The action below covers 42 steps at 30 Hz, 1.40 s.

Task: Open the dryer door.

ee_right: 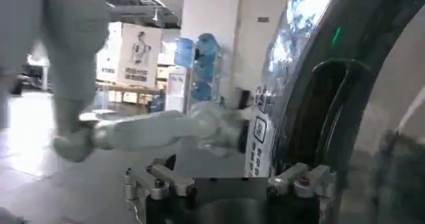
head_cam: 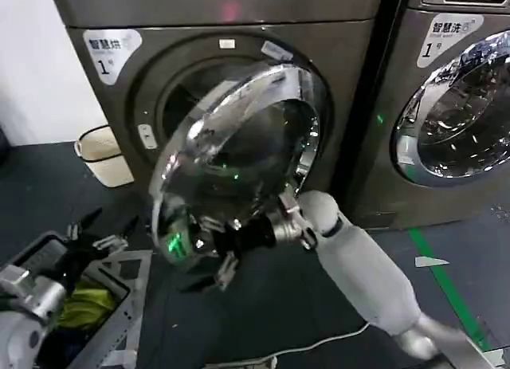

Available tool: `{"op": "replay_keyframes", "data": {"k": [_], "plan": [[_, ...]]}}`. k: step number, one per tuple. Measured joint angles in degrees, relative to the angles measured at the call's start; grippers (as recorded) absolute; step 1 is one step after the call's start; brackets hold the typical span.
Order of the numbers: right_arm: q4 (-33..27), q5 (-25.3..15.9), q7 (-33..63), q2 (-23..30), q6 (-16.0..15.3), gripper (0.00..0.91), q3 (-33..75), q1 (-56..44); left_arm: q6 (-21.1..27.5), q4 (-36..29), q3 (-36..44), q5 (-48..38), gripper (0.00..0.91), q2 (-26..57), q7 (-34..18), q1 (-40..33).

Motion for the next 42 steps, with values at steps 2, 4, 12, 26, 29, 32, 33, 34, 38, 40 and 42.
{"op": "replay_keyframes", "data": {"k": [2,4,12,26,29,32,33,34,38,40,42], "plan": [[0.35,1.08,-1.21,-1.14,0.69,0.907,0.69,-0.81,0.0,0.59,0.66,-1.8,0.907,0.93,1.45,-0.68],[0.76,2.23,-2.78,-2.17,0.58,0.907,1.65,-1.57,0.03,0.97,1.33,-2.48,0.907,1.72,2.83,-1.39],[-0.46,4.5,-3.97,-4.76,1.26,0.907,4.29,-2.69,0.7,2.05,5.35,-8.12,0.907,5.4,4.98,-4.83],[-5.67,2.97,-3.82,-7.39,2.78,0.907,12.65,-5.52,-4.11,5.14,13.98,-9.37,0.907,11.48,10.1,-9.47],[-7.25,2.47,-3.8,-8.09,3.0,0.907,16.05,-6.76,-4.33,5.32,15.56,-9.47,0.907,12.08,10.96,-10.38],[-8.65,2.46,-3.77,-8.78,3.12,0.907,20.1,-7.69,-5.03,5.98,17.33,-9.38,0.907,12.56,11.63,-11.37],[-9.16,2.46,-3.75,-9.02,3.13,0.907,21.67,-8.05,-5.16,6.23,17.8,-9.36,0.907,12.59,11.75,-11.67],[-9.67,1.93,-3.74,-9.27,3.24,0.907,23.21,-8.46,-5.18,6.52,18.42,-9.5,0.907,12.58,11.97,-12.01],[-9.99,0.2,-3.5,-10.54,3.88,0.907,30.64,-10.36,-5.31,6.93,20.74,-9.83,0.907,12.15,12.82,-13.42],[-9.47,-0.2,-3.2,-11.01,3.89,0.907,34.6,-11.56,-5.28,6.87,21.82,-9.79,0.907,12.03,13.54,-13.98],[-9.32,-0.19,-2.81,-11.45,3.84,0.907,38.63,-12.77,-5.21,6.41,22.92,-9.69,0.907,11.52,14.22,-14.31]]}}
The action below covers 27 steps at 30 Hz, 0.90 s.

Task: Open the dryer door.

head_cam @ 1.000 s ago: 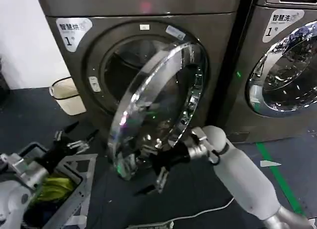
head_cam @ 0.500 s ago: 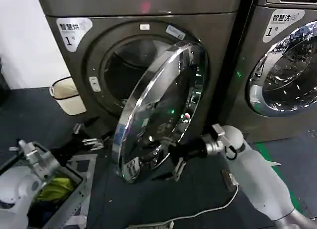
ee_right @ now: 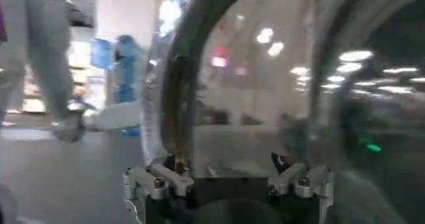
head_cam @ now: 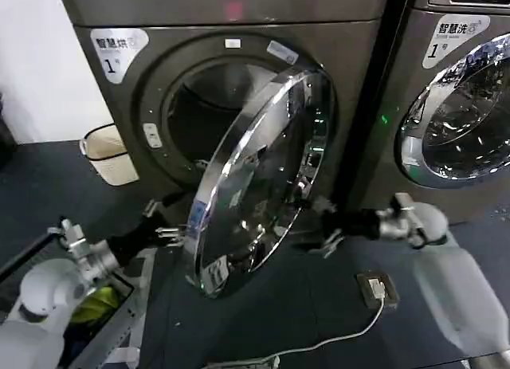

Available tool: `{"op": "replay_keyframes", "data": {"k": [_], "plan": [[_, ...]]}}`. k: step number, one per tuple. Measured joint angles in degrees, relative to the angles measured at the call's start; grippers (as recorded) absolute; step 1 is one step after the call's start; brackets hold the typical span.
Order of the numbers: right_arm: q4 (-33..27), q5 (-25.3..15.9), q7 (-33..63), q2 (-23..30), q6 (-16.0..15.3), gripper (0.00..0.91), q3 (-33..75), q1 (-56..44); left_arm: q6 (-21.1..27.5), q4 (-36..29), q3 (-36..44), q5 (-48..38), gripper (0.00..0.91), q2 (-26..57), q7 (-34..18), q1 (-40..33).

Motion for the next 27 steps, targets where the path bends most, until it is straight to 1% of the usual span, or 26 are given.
{"op": "replay_keyframes", "data": {"k": [4,9,13,16,17,20,23,26,27], "plan": [[0.77,-0.23,2.84,-0.52,0.28,0.907,9.23,-3.34,0.22,-0.62,1.76,-0.03,0.907,-0.52,0.81,-0.75],[2.57,0.57,8.25,0.13,2.41,0.907,20.92,-9.08,0.39,-0.4,4.88,0.27,0.907,-0.94,1.72,-2.08],[4.45,3.07,17.33,0.51,5.02,0.907,28.73,-13.82,0.65,-0.34,7.93,0.31,0.907,-1.43,1.86,-3.41],[6.48,3.13,23.44,1.26,5.76,0.907,34.06,-17.42,0.69,0.27,10.28,0.48,0.907,-2.22,1.79,-4.57],[7.34,2.98,26.06,1.59,5.6,0.907,36.01,-18.66,0.66,0.47,10.92,0.63,0.907,-2.38,1.77,-4.89],[9.66,0.31,33.77,2.5,4.92,0.907,41.75,-22.25,0.56,0.66,13.41,0.88,0.907,-2.68,1.8,-6.18],[11.62,-1.98,39.34,3.37,2.07,0.907,47.1,-25.51,0.44,0.68,16.42,0.89,0.907,-3.05,1.79,-7.71],[13.19,-3.44,45.81,4.12,-0.68,0.907,52.08,-28.55,0.51,0.93,19.3,1.46,0.907,-3.94,1.76,-9.48],[13.51,-4.07,48.37,4.31,-1.02,0.907,53.61,-29.48,0.44,1.02,20.04,1.74,0.907,-4.14,1.77,-9.86]]}}
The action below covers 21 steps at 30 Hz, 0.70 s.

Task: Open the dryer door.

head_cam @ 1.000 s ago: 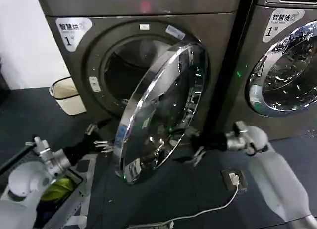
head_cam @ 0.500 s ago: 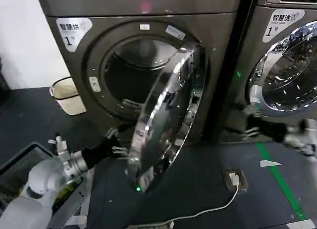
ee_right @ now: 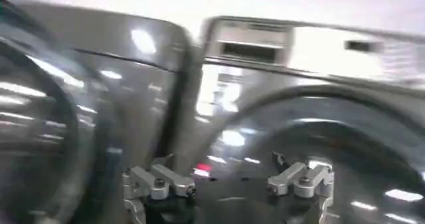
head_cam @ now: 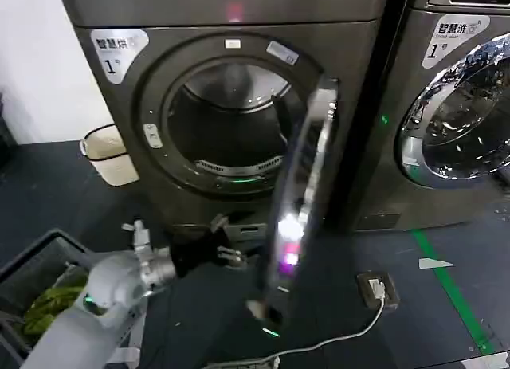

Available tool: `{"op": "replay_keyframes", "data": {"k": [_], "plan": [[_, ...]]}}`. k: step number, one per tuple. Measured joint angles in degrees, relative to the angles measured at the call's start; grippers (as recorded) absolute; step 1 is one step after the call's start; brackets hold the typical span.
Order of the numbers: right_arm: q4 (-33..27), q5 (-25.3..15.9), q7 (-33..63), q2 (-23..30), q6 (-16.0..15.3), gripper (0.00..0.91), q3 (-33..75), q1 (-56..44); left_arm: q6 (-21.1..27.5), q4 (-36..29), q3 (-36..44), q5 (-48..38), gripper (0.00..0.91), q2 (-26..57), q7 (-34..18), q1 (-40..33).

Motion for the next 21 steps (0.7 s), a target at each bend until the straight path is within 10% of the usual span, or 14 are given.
{"op": "replay_keyframes", "data": {"k": [12,21], "plan": [[-0.12,-1.81,24.73,1.65,-1.12,0.907,12.83,-5.35,-1.95,2.71,12.05,1.52,0.907,-2.74,-2.24,-6.87],[1.9,-2.17,25.76,3.54,-4.06,0.907,20.01,-8.96,-4.71,9.09,22.09,1.95,0.907,-6.68,-6.69,-16.55]]}}
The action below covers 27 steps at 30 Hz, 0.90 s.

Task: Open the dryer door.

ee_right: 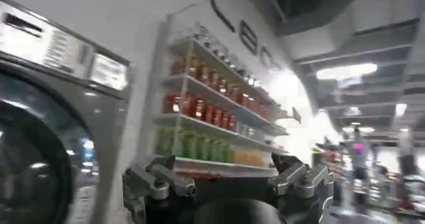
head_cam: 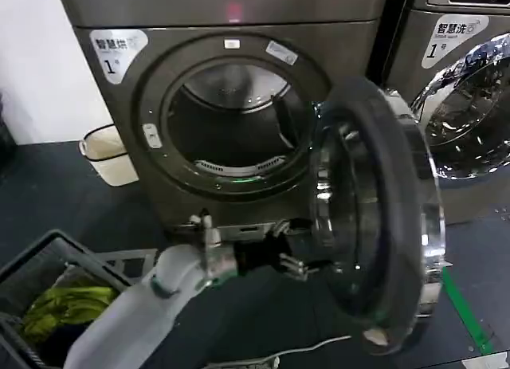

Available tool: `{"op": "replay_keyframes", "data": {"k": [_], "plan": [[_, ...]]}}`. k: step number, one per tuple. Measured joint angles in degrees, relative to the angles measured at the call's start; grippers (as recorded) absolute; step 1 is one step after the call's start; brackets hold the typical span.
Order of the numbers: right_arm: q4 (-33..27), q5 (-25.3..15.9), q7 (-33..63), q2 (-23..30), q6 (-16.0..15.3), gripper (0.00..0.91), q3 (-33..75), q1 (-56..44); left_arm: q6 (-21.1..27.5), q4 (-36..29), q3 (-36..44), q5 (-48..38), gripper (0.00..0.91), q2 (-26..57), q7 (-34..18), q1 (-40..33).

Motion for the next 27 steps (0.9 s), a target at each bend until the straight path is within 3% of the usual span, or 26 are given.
{"op": "replay_keyframes", "data": {"k": [15,27], "plan": [[4.48,1.13,-0.3,1.55,-1.32,0.907,5.81,-3.1,-2.77,14.6,12.97,-0.76,0.907,-12.58,-4.25,-16.48],[4.95,2.68,-0.45,1.19,-0.93,0.907,7.17,-3.66,-2.99,24.53,16.24,0.78,0.907,-21.08,-6.6,-22.19]]}}
